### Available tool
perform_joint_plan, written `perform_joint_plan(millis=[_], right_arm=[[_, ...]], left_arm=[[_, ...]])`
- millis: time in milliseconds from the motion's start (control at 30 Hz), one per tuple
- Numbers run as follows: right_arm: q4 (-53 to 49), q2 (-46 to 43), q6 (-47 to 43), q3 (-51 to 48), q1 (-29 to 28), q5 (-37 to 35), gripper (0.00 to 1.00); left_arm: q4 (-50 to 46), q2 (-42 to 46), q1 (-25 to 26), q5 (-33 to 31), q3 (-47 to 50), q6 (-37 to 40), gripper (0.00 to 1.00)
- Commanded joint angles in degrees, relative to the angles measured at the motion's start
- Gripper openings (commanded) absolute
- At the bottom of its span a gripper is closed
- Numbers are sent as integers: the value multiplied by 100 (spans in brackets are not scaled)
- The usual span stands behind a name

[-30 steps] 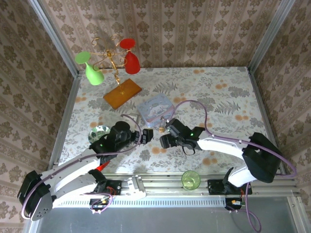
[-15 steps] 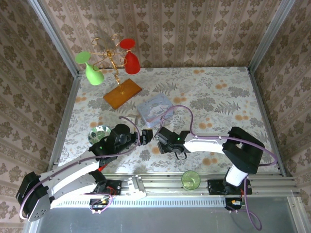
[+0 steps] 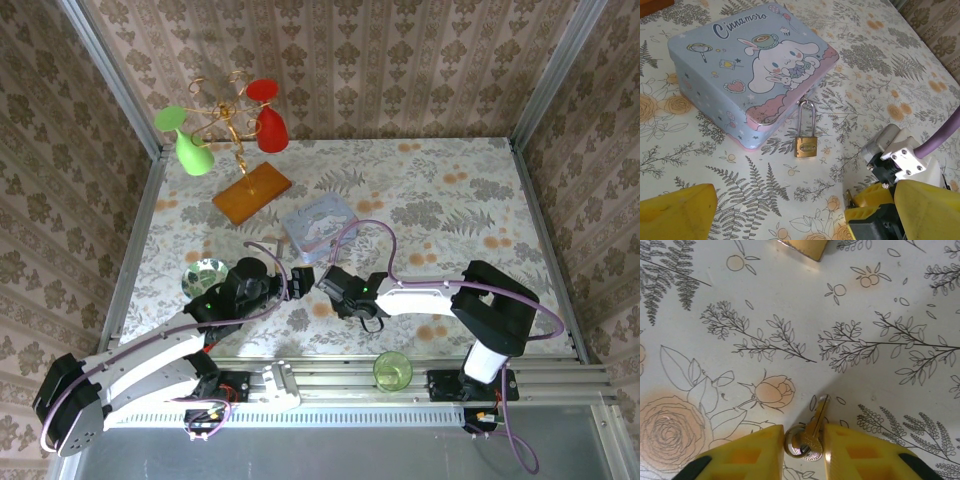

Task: Unlock the padlock with the key

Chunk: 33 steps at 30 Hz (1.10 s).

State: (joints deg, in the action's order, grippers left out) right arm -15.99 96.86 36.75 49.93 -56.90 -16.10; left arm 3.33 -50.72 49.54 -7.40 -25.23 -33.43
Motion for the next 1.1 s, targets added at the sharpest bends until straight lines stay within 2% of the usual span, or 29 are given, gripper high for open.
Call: perform_joint_plan(millis=[0, 233, 367, 500, 633, 800, 900, 1067], right_arm=[[50, 31, 153, -222, -40, -139, 26], [863, -323, -147, -667, -32, 186, 0], [1375, -1039, -770, -1089, 169, 971, 0], [1861, -2162, -1401, -1667, 863, 2692, 0], [1520, -3170, -1839, -1792, 1530, 3906, 0], [1614, -3711, -1933, -1824, 2005, 5357, 0], [1779, -3813, -1930, -1816, 2060, 5770, 0], [1696, -3813, -2059, -1693, 2061, 6047, 0]], left_arm=[[151, 84, 45, -73, 80, -94, 92], [262, 3, 56, -48, 124, -117, 92], [657, -176, 100, 258, 193, -102, 88], [1369, -328, 118, 1144, 258, 210, 80], [1681, -238, 125, 1978, 244, 575, 68], [2578, -208, 133, 2727, 332, 542, 65], [2624, -380, 150, 3058, 120, 603, 59], [2644, -708, 159, 3127, -8, 589, 49]])
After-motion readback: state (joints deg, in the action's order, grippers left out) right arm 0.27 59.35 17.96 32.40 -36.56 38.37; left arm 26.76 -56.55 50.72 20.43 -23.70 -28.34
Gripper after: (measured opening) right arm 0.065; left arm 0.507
